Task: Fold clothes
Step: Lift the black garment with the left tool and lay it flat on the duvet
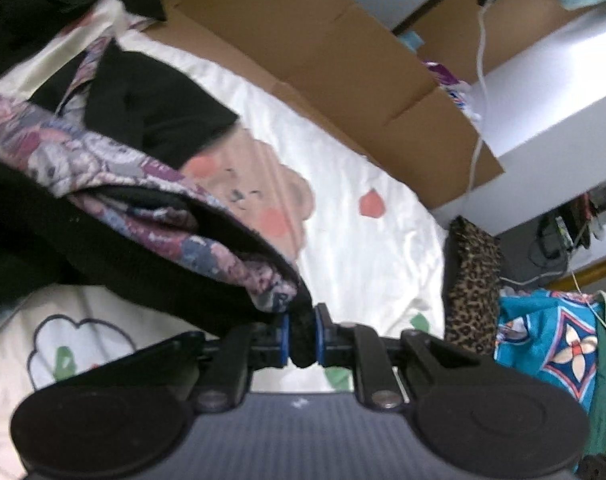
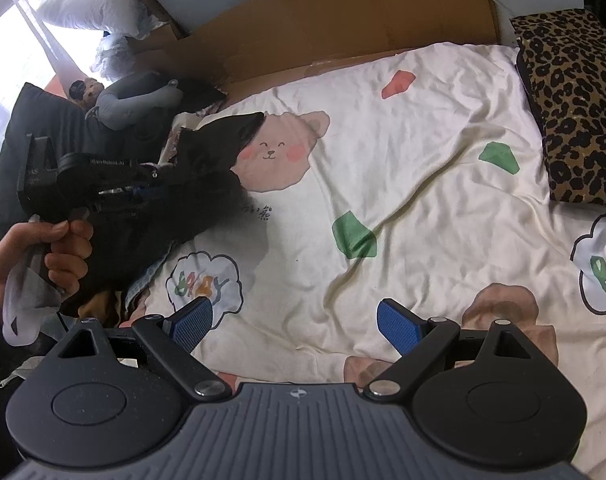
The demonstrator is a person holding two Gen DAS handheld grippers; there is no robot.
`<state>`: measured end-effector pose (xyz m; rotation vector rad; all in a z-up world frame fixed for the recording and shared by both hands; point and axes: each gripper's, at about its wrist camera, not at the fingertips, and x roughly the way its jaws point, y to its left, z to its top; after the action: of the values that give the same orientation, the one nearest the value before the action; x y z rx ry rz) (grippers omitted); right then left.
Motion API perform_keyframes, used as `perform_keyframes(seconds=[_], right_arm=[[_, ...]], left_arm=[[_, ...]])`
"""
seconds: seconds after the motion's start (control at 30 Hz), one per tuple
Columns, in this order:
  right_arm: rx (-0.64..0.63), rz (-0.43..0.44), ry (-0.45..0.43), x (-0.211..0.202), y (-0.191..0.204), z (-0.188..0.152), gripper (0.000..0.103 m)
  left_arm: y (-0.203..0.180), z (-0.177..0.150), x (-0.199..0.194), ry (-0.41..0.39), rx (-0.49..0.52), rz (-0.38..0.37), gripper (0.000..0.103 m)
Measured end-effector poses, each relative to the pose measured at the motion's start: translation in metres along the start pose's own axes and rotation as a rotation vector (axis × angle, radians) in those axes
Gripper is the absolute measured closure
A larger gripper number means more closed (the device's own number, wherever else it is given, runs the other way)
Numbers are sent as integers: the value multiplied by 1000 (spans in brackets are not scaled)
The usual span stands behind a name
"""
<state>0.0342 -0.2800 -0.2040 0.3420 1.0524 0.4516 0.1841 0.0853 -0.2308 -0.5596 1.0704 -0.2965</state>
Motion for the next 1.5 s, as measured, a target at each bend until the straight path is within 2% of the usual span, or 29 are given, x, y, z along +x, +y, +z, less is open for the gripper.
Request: perform_keyframes(seconds=[0.17, 0.33, 0.5, 0.63, 0.8, 0.9, 0.97, 1.07, 1.17, 1.23, 1.33, 1.43, 1.5], right_arm=[[3, 4, -8, -2, -2, 0, 10], [10, 7, -10, -3, -5, 0, 10], [21, 3, -5, -2, -10, -1, 10], [30, -2, 5, 1, -14, -4, 10], [32, -4, 23, 6, -14, -7, 10], [27, -2, 34, 11, -10, -8, 10], [23, 4, 42, 14, -6, -8, 10], [20, 12, 54, 20, 0, -8, 10], [31, 24, 65, 26, 5, -5, 10], [40, 32, 74, 30, 7, -3, 10], [49, 39, 86, 38, 11, 0, 10], [52, 42, 97, 43, 13, 2, 10], [49, 39, 105, 46, 14, 1, 10]], left_arm=[[-32, -19, 2, 16, 47, -48, 91], [-50, -38, 12, 69, 65, -97, 91], [-63, -64, 31, 180, 86, -141, 89], [-61, -80, 52, 322, 100, -96, 86], [-56, -87, 36, 356, 119, -140, 85], [-56, -78, 25, 327, 128, -148, 81], [-55, -70, 18, 280, 150, -133, 77], [-46, -50, 11, 188, 188, -73, 71], [-30, -31, 6, 111, 203, 4, 69], [-18, -20, 6, 73, 197, 49, 64], [-1, -11, 6, 50, 197, 112, 60], [12, -12, 13, 66, 211, 142, 56], [15, -18, 21, 78, 260, 171, 56]])
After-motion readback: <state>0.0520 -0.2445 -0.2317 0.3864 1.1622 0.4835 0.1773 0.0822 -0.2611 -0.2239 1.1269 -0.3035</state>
